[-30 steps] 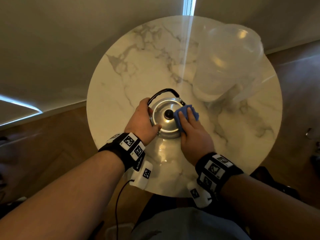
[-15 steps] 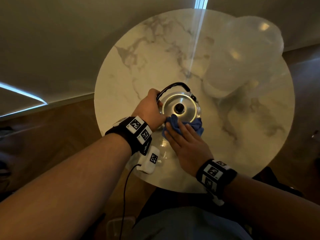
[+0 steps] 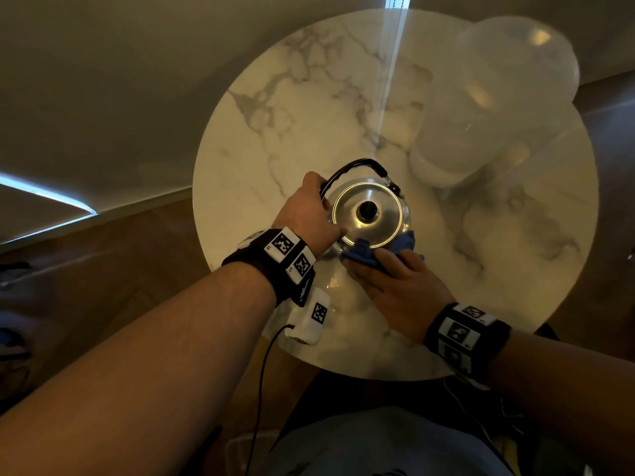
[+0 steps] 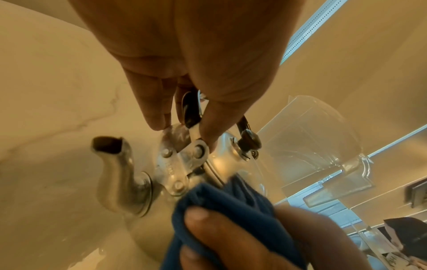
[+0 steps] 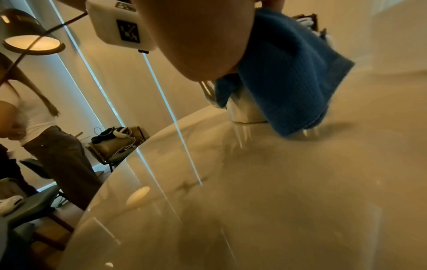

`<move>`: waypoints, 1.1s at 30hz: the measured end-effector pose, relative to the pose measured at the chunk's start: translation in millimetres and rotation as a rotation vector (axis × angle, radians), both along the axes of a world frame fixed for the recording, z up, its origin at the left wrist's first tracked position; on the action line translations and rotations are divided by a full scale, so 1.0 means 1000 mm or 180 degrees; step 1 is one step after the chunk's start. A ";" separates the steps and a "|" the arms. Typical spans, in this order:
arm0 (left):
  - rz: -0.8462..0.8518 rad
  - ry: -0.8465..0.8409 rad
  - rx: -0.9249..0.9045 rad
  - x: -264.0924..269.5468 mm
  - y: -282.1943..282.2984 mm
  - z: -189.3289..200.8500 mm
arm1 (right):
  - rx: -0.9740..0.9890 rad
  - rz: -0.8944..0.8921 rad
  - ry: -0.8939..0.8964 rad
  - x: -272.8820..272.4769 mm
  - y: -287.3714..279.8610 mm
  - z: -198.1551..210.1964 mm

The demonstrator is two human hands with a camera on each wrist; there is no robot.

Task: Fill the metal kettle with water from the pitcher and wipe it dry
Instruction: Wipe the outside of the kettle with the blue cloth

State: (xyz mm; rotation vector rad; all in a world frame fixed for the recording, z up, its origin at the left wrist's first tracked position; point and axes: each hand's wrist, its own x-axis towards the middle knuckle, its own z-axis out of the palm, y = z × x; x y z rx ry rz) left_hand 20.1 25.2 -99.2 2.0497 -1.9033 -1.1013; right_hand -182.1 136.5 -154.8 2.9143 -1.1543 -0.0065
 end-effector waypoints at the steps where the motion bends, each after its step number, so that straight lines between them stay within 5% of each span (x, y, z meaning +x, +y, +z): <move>1: 0.0002 0.0009 0.0000 0.000 -0.001 0.000 | 0.0002 0.0025 -0.0006 -0.006 0.003 0.001; 13: -0.0033 0.0028 -0.0024 0.001 -0.002 0.003 | 0.0355 -0.0252 0.0642 0.055 0.006 0.013; 21: -0.0019 -0.0028 -0.0066 0.000 -0.002 0.003 | 0.0546 -0.0590 -0.0864 0.055 0.015 -0.003; 25: -0.0043 -0.0028 -0.0030 -0.001 -0.002 0.004 | 0.1455 -0.1251 -0.1635 0.082 0.002 0.010; 33: -0.0041 -0.0064 -0.0015 -0.002 -0.002 0.005 | 0.2132 -0.1646 -0.1466 0.071 0.001 0.009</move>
